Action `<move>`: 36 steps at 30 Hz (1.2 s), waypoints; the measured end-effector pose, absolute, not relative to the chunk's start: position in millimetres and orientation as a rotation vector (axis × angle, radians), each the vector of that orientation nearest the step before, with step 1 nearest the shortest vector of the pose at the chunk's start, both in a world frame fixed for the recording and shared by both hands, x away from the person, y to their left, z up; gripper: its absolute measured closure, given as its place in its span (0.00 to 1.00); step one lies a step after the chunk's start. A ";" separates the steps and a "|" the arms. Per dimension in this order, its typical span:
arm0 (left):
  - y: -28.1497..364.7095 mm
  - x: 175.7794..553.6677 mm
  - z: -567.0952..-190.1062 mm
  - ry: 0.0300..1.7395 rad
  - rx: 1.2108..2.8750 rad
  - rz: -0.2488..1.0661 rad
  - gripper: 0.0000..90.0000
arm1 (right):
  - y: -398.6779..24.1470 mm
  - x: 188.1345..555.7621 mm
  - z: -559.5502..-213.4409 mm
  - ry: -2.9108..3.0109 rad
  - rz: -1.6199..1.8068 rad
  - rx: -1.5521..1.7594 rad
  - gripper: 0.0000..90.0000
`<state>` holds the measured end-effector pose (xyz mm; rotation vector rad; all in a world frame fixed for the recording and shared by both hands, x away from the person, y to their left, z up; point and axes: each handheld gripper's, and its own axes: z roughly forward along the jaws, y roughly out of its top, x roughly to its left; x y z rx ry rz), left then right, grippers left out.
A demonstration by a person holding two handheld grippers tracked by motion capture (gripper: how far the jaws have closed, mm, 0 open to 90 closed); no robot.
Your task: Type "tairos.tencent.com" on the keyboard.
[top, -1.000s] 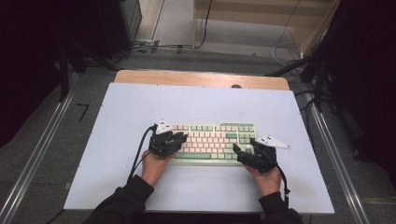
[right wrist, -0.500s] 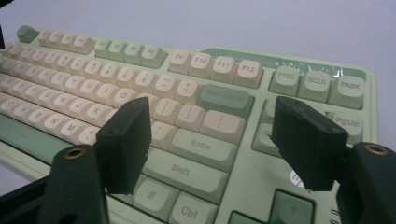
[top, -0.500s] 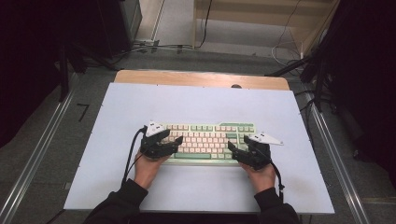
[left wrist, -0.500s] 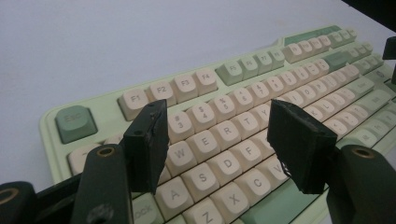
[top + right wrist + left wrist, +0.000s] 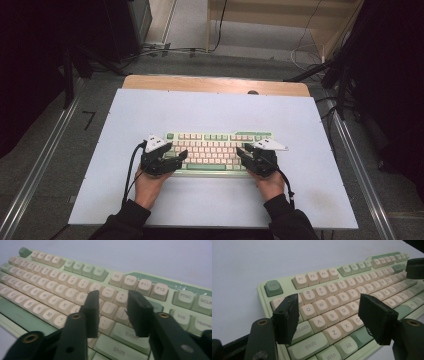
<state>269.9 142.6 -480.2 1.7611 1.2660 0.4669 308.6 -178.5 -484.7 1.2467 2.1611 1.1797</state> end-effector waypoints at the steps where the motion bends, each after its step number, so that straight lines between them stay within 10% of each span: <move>1: 143.5 268.7 -480.5 1.269 1.759 0.468 0.37 | -176.6 309.3 -484.6 2.168 1.182 1.238 0.77; 6: 149.8 262.5 -481.9 1.285 1.754 0.476 0.37 | -166.4 313.7 -484.8 2.208 1.184 1.187 0.97; 36: 168.7 242.4 -479.8 1.339 1.701 0.508 0.37 | -131.0 326.0 -490.1 2.311 1.130 1.134 0.97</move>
